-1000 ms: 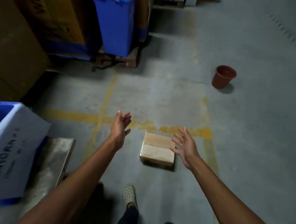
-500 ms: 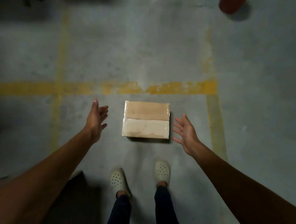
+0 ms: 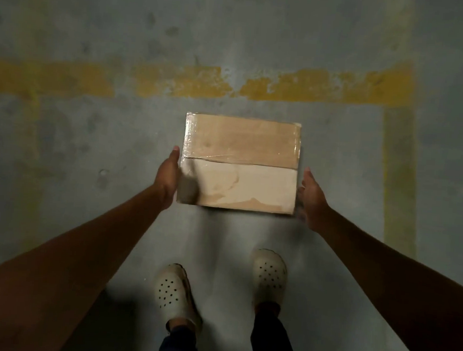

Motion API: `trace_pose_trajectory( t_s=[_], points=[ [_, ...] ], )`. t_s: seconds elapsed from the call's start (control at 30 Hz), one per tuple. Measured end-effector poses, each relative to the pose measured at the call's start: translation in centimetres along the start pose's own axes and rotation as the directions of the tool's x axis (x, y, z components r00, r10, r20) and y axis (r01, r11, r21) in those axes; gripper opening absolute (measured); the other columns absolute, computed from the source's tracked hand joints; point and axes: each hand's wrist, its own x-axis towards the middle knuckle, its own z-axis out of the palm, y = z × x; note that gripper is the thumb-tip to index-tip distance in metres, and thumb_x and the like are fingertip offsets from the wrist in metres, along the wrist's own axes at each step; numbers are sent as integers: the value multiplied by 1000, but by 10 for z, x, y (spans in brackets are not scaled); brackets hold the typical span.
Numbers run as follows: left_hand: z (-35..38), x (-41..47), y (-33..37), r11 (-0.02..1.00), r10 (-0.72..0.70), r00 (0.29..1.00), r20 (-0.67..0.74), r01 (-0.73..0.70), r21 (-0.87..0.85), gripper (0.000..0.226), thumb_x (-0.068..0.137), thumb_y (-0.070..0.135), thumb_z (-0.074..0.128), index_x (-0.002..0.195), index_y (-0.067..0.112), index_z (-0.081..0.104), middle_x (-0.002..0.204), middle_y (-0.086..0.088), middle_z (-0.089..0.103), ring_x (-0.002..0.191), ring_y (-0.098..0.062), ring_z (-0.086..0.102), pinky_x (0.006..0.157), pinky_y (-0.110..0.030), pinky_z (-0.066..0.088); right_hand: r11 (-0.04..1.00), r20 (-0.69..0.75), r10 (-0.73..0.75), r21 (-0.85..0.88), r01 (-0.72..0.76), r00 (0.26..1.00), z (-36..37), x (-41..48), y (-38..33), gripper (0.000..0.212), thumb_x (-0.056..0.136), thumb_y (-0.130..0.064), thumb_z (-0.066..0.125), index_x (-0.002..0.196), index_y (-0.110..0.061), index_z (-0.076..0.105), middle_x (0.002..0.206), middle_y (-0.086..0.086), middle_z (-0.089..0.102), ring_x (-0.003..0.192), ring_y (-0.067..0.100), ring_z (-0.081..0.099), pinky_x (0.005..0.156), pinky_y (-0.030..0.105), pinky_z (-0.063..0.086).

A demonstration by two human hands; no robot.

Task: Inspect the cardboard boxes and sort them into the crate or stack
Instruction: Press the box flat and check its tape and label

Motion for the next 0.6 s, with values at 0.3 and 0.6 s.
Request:
trace_pose_trajectory(
  t_s=[0.3, 0.6],
  points=[
    [-38, 60, -18, 997, 24, 1000, 14, -22, -78, 88, 57, 78, 57, 120, 18, 70, 116, -4, 71, 111, -27, 65, 106, -47, 46, 996, 122, -35, 90, 24, 992, 8, 1, -7, 58, 96, -61, 43, 139, -24, 55, 128, 6, 69, 116, 32, 66, 107, 57, 45],
    [-65, -106, 100, 977, 210, 970, -120, -212, -7, 43, 104, 46, 36, 85, 20, 65, 93, 3, 67, 90, -15, 59, 80, -30, 46, 991, -25, -109, 73, 110, 994, 17, -115, -66, 24, 100, -25, 51, 119, -16, 63, 107, 1, 69, 113, 24, 61, 74, 34, 46]
  ],
)
